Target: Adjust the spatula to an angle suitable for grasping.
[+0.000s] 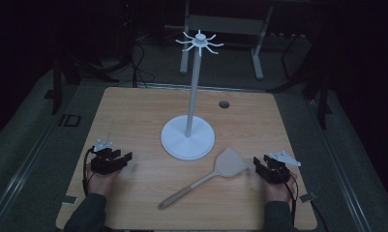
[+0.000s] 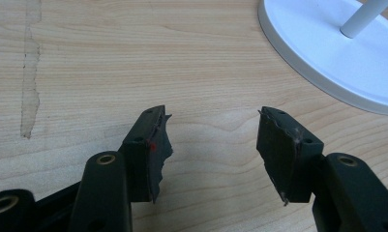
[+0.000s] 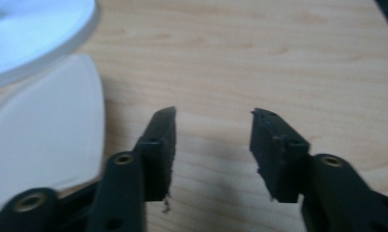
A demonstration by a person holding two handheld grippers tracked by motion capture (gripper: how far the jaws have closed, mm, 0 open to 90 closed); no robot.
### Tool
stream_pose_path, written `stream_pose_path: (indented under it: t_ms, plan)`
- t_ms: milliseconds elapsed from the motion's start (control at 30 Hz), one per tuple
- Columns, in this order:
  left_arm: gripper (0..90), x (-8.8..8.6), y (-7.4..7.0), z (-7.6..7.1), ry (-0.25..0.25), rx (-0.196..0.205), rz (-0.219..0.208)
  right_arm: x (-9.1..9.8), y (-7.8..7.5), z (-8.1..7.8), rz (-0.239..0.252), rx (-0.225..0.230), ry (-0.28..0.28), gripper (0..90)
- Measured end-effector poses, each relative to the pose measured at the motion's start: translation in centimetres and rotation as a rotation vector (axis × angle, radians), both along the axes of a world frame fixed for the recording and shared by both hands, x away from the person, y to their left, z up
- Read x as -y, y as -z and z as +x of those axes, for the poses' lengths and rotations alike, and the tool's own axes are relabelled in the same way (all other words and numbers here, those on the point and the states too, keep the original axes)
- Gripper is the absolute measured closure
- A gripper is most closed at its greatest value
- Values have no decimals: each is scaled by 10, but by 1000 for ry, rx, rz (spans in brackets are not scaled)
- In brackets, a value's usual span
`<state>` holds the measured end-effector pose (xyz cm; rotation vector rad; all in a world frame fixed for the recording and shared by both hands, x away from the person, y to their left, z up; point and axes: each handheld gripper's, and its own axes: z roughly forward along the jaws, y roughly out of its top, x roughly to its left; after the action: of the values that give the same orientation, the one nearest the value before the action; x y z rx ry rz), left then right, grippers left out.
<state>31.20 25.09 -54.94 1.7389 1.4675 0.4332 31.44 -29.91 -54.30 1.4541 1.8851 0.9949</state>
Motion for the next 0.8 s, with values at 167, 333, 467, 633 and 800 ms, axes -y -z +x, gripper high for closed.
stream_pose_path:
  t_ms: [167,333,467,633,800]
  plan:
    - [448,0,0,0,0,2,-1,-3,-10,0,1,21,-25,556]
    - [448,1,0,0,1,-1,2,-11,-20,2,4,42,-78,621]
    - [448,1,0,0,1,-1,0,-16,-22,4,1,34,-113,777]
    - [448,1,0,0,2,-1,2,-25,-20,8,-12,6,-149,900]
    - [448,1,0,0,1,0,-1,-34,-17,11,-11,-16,-189,900]
